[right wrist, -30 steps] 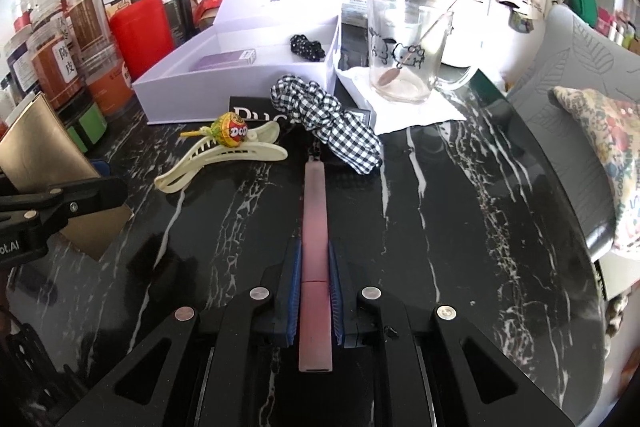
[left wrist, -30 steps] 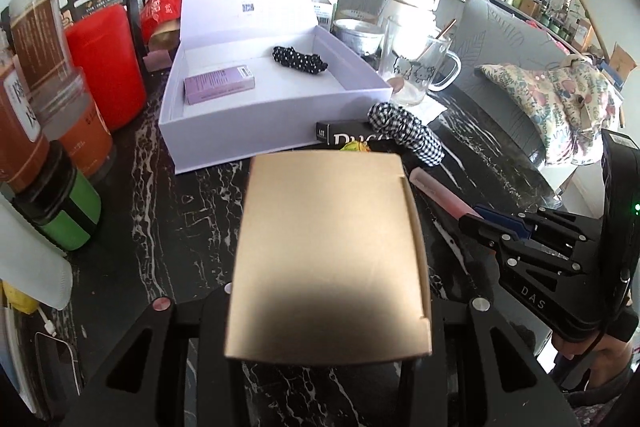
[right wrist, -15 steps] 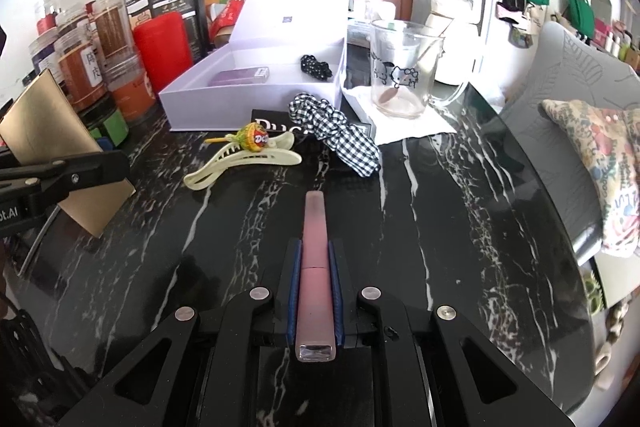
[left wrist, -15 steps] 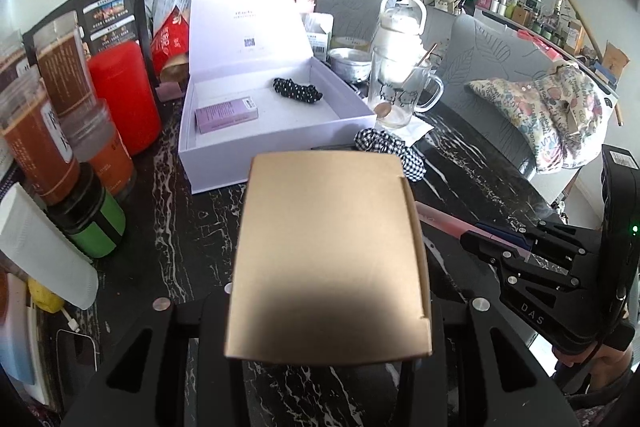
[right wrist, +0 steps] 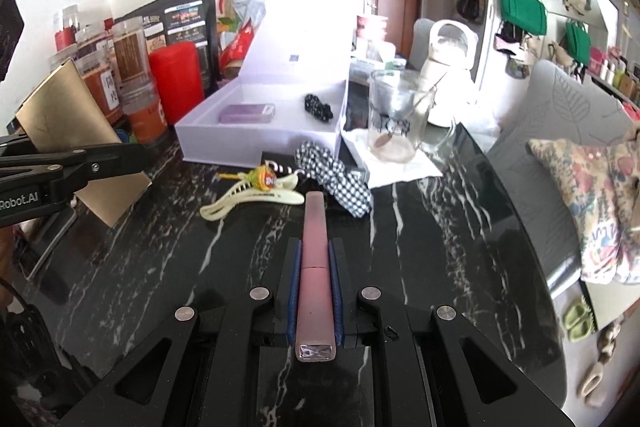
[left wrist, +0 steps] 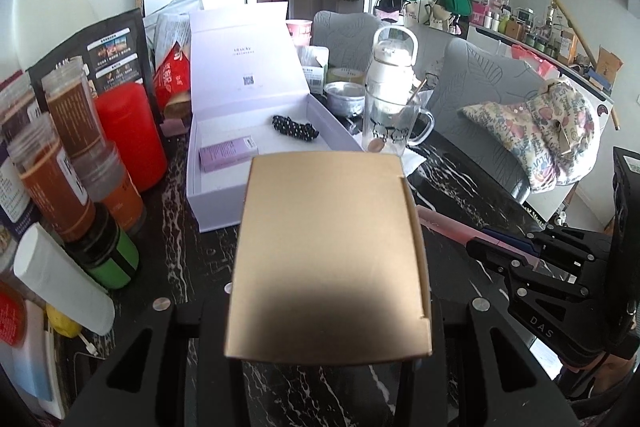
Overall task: Organize rigid objects
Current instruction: 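Carry the gold box with the left gripper while the right gripper carries the pink stick toward the white box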
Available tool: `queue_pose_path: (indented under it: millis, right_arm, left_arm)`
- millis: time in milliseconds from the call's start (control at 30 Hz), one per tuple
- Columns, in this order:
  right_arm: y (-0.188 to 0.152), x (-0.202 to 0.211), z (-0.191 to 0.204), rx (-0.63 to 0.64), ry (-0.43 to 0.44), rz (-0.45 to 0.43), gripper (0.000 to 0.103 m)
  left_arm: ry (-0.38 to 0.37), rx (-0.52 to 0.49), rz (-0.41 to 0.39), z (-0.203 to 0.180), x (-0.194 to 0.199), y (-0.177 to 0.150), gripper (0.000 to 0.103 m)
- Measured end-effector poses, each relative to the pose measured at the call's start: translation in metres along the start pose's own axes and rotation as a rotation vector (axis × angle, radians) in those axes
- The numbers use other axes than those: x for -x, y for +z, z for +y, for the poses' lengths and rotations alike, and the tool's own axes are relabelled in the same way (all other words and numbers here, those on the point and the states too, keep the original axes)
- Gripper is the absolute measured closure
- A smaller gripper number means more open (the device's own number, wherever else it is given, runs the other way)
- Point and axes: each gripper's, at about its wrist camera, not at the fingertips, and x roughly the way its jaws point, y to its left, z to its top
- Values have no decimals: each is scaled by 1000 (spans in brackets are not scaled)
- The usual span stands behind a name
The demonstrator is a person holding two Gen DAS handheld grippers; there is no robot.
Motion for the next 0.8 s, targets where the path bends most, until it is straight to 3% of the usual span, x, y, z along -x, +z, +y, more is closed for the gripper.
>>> queue_pose_path:
  millis: [800]
  right_arm:
    - [63,-16,-2,71,23,-78,90]
  left_arm:
    - [21,21,-51,29,-24,59,66]
